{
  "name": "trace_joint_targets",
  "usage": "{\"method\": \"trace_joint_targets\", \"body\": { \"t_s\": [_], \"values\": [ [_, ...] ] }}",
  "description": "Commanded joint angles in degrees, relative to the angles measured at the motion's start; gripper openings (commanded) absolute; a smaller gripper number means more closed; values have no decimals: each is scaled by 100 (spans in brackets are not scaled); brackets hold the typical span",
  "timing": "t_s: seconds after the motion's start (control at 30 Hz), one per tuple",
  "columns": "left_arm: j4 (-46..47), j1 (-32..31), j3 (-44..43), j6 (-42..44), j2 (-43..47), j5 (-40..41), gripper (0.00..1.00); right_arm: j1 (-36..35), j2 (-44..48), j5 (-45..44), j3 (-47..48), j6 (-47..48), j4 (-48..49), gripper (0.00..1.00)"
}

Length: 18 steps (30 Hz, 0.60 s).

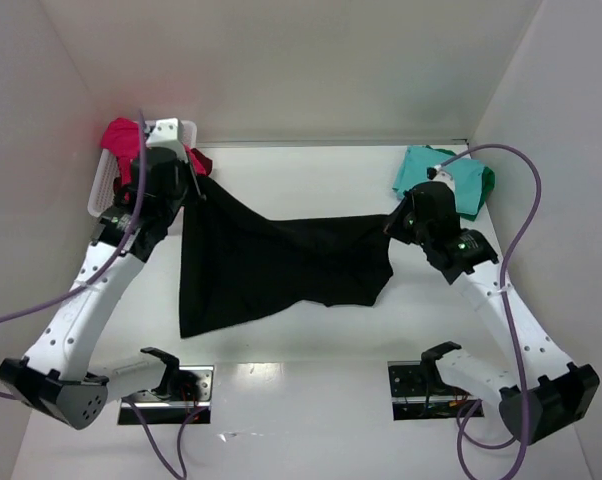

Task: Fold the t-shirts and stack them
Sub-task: Flatten out the tshirt

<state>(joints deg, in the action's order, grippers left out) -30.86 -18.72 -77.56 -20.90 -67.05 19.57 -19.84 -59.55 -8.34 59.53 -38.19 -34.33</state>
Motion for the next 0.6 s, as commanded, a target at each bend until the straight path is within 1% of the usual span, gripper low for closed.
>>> {"method": "trace_joint_targets", "body": {
  "t_s": [0.0, 0.07, 0.2, 0.3, 0.33, 0.37, 0.57],
  "values": [
    [843, 193, 593, -247, -598, -217, 0, 313, -511, -160, -459, -215, 1015, 0],
    [1080, 245, 671, -247, -946, -217, 0, 479, -722, -56, -590, -215, 1345, 0],
    [1297, 413, 672, -247, -1570, -276, 0, 1164, -1317, 356, -592, -86, 1725, 0],
    [1586, 571, 725, -309, -1913, -353, 0, 1374, -1670, 359, -542, 45, 1976, 0],
    [1698, 711, 725, -309, -2082, -358, 0, 1451, -1830, 359, -465, 98, 1983, 0],
    [1706, 778, 725, -309, -2183, -489, 0, 1456, -1923, 359, -411, 102, 2048, 0],
    [1866, 1047, 479, -309, -2842, -665, 0, 1836, -2628, 598, -110, 375, 2467, 0]
  ]
}}
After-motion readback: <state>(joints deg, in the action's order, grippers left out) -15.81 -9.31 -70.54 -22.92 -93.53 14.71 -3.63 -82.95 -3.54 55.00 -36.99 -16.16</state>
